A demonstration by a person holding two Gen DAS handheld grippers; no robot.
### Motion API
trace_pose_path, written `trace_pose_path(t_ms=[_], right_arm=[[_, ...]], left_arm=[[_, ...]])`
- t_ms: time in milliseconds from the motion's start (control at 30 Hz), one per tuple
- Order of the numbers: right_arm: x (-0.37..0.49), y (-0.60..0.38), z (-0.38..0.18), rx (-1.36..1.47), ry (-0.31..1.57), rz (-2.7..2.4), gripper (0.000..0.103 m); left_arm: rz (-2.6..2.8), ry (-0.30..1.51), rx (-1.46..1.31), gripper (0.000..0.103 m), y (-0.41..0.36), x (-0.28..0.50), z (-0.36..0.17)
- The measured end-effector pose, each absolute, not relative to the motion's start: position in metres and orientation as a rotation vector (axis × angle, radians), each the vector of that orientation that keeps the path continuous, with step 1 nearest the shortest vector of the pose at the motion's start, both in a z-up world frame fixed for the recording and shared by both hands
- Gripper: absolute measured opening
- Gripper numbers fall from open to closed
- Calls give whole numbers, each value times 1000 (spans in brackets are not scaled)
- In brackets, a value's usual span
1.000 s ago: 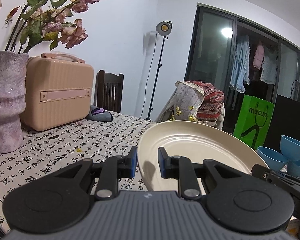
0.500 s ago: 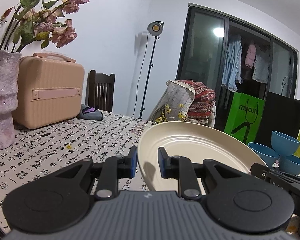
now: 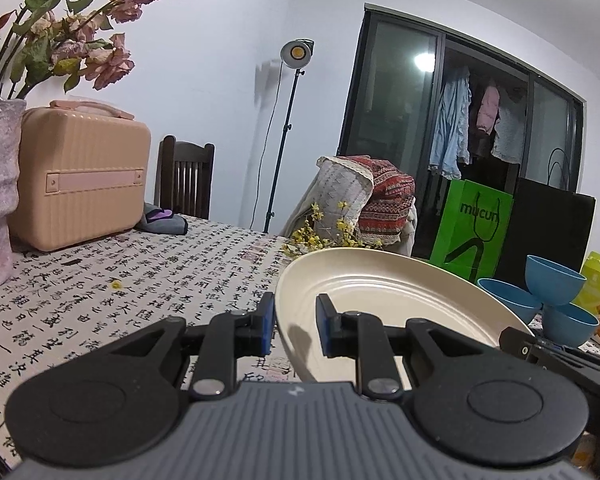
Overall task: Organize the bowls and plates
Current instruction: 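Carry the held cream plates toward the blue bowls with both grippers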
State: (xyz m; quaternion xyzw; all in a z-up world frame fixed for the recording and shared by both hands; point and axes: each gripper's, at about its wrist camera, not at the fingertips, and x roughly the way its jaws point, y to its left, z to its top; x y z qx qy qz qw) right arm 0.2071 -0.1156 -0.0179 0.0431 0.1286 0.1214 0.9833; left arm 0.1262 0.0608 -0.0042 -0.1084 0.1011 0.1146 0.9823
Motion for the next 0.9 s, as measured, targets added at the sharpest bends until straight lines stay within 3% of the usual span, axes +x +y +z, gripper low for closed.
trace_pose_path(t_ms=[900], right_arm=[[202,-159,-36,108,278,156,11]], left_arm=[[142,225,-201,22,21,134,-17]])
